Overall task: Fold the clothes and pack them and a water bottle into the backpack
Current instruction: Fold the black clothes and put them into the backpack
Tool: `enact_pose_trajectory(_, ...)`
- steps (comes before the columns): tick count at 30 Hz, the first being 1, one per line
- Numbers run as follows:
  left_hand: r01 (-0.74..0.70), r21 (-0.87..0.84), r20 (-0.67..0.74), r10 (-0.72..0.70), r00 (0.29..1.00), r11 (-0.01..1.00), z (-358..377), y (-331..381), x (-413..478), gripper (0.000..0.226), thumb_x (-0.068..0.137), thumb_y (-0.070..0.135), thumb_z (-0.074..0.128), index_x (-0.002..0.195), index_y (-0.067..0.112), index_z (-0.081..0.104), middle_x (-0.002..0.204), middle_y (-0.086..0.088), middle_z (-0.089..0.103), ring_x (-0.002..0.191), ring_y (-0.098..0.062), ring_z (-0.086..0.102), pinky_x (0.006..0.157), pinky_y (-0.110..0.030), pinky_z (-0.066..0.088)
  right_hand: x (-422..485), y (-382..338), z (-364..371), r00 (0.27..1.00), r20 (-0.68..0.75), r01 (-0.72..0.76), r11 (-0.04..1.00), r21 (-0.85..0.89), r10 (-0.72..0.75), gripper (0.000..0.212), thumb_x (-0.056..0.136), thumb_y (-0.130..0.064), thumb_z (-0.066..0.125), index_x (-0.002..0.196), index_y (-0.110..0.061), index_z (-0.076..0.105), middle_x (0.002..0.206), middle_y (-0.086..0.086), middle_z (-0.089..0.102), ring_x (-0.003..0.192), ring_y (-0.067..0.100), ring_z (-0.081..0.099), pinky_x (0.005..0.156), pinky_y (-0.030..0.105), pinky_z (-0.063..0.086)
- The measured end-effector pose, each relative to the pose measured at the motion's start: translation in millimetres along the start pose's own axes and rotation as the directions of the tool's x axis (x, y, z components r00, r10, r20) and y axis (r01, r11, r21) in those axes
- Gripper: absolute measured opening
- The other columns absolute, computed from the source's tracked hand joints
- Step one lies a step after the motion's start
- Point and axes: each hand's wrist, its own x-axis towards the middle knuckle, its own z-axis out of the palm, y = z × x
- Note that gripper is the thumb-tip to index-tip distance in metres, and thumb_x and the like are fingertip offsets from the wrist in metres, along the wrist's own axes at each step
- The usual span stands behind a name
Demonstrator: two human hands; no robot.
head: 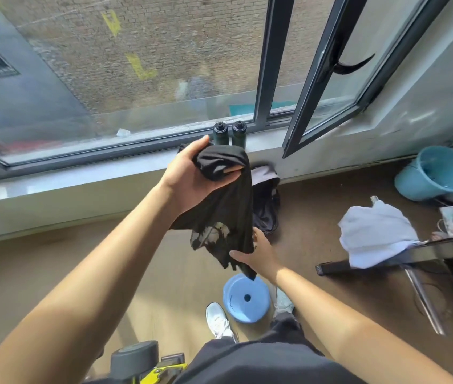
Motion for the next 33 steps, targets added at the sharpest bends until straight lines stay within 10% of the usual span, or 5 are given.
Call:
enact_pose_trajectory(4, -0.06, -0.084, 0.034, 0.063, 0.997, 0.995, 9.3, 9.0, -8.2, 0.042, 0.106, 0.035, 0.044, 0.122, 0.002, 0.063, 0.116, -0.017, 0.074, 0.105, -0.031, 0.072, 0.106, -0.05, 0.051, 16.6, -5.8, -3.4, 0.991, -0.118, 0.041, 0.992, -0.119, -0.055, 0.015, 0.085, -0.029, 0.067, 0.085, -0.015, 0.062, 0.079, 0.002, 0.069, 0.077, 0.021, 0.064, 0.067, 0.035, 0.046)
enact_pose_trajectory(10, -0.218, -0.073, -0.103, 0.21, 0.972, 0.973, -26.7, 21.3, -0.3, 0.037, 0.108, 0.039, 0.039, 0.112, 0.013, 0.065, 0.118, -0.009, 0.073, 0.123, -0.028, 0.067, 0.108, -0.044, 0.047, 24.8, -40.2, -35.5, 0.998, -0.044, 0.041, 0.999, -0.019, -0.042, 0.028, 0.098, -0.031, 0.058, 0.082, -0.009, 0.065, 0.081, 0.004, 0.066, 0.076, 0.014, 0.058, 0.073, 0.036, 0.047)
enact_pose_trajectory(16, 0.027, 0.236, -0.247, 0.033, 0.968, 0.971, -72.8, -52.9, 8.2, 0.036, 0.106, 0.031, 0.051, 0.137, 0.012, 0.053, 0.147, -0.013, 0.056, 0.116, -0.03, 0.067, 0.099, -0.042, 0.051, 14.7, -82.2, -53.6, 0.996, 0.04, 0.058, 0.942, 0.332, -0.075, 0.026, 0.106, -0.02, 0.053, 0.092, -0.01, 0.072, 0.09, 0.005, 0.077, 0.083, 0.015, 0.073, 0.082, 0.03, 0.058)
enact_pose_trajectory(25, 0.05, 0.607, -0.028, -0.041, 0.999, 0.793, -50.6, -127.5, -19.2, 0.02, 0.098, 0.033, 0.069, 0.11, 0.017, 0.069, 0.095, -0.001, 0.071, 0.088, -0.016, 0.067, 0.08, -0.029, 0.052, 8.2, -105.1, -54.9, 1.0, -0.001, 0.02, 0.885, 0.465, -0.022, 0.027, 0.106, -0.017, 0.052, 0.086, -0.011, 0.069, 0.082, 0.002, 0.074, 0.081, 0.017, 0.07, 0.078, 0.031, 0.055)
enact_pose_trajectory(33, -0.044, 0.839, -0.093, 0.223, 0.97, 0.543, -49.8, -127.2, 3.2, 0.052, 0.096, 0.045, 0.063, 0.072, -0.001, 0.068, 0.061, 0.001, 0.063, 0.059, -0.016, 0.054, 0.066, -0.04, 0.051, 2.2, -97.7, -67.3, 0.998, -0.046, -0.02, 0.865, 0.501, 0.05, 0.024, 0.105, -0.016, 0.054, 0.108, 0.005, 0.064, 0.09, 0.015, 0.068, 0.081, 0.023, 0.067, 0.072, 0.033, 0.054)
